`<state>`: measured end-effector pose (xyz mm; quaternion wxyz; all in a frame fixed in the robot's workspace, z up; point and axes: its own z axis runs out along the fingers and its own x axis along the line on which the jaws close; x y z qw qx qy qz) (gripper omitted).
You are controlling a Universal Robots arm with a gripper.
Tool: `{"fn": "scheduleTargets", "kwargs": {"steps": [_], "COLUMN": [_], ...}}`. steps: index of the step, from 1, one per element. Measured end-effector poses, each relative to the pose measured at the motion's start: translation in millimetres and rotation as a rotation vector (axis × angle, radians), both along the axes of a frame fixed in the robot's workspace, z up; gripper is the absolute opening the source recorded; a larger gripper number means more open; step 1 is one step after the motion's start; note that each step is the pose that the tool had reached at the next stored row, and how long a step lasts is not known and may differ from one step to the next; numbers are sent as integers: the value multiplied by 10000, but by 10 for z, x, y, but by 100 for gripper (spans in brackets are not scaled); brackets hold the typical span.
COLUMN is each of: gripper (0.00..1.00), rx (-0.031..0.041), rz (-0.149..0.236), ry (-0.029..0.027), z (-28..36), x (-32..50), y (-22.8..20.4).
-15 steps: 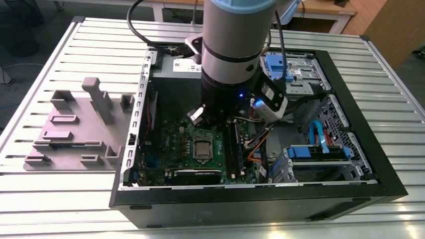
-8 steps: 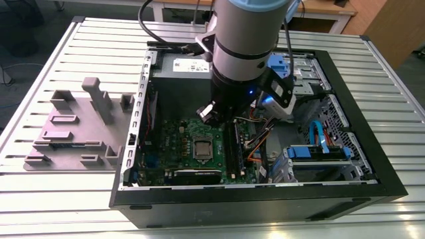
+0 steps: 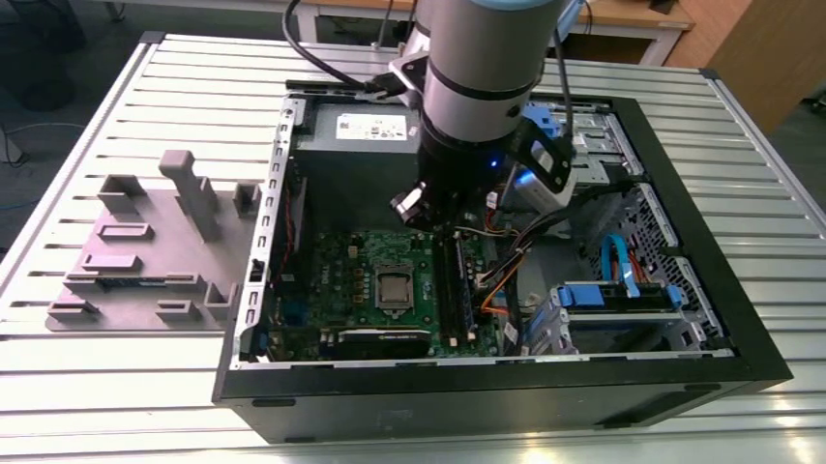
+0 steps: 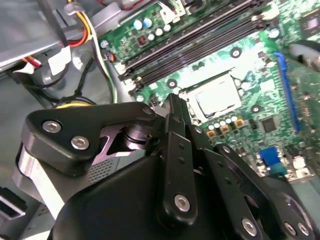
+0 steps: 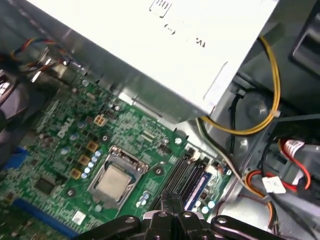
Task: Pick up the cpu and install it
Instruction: 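Install the first cpu locking lever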
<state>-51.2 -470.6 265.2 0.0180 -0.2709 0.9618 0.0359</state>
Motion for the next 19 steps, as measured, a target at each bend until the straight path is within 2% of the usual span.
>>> {"fn": "scheduleTargets", "kwargs": {"steps": [3, 9, 13, 16, 19], "gripper": [11, 11, 11, 11, 11], "rx": [1, 0, 19, 34, 37], "rz": [110, 832, 902, 902, 902], "ry": [0, -1, -1, -2, -3], "z": [-26, -85, -97, -110, -133], "x": [0, 0, 1, 1, 1], "y": [39, 51, 85, 133, 204]}}
